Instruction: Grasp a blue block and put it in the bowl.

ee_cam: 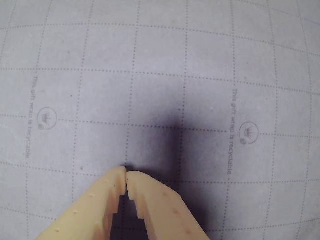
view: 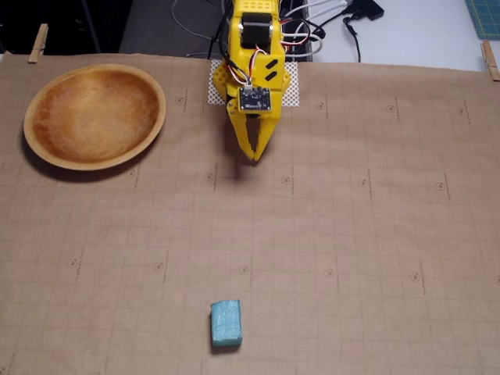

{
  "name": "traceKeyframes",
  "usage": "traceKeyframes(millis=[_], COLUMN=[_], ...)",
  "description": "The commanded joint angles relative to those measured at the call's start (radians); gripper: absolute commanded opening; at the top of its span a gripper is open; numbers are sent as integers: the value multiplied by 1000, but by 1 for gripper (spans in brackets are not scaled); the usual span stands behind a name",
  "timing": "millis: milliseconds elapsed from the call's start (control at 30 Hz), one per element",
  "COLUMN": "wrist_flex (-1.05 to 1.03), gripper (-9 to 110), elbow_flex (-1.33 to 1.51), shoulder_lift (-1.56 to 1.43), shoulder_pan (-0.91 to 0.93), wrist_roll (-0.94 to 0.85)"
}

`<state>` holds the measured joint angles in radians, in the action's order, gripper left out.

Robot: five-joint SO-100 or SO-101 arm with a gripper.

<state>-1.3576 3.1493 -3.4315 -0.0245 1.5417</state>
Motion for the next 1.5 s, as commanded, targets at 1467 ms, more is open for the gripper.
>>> traceKeyframes(millis=[1467], wrist_flex=[281], gripper=[-3], elbow_flex=[-89], shoulder_lift=[-8], shoulder_pan=[25], wrist_roll=[-5])
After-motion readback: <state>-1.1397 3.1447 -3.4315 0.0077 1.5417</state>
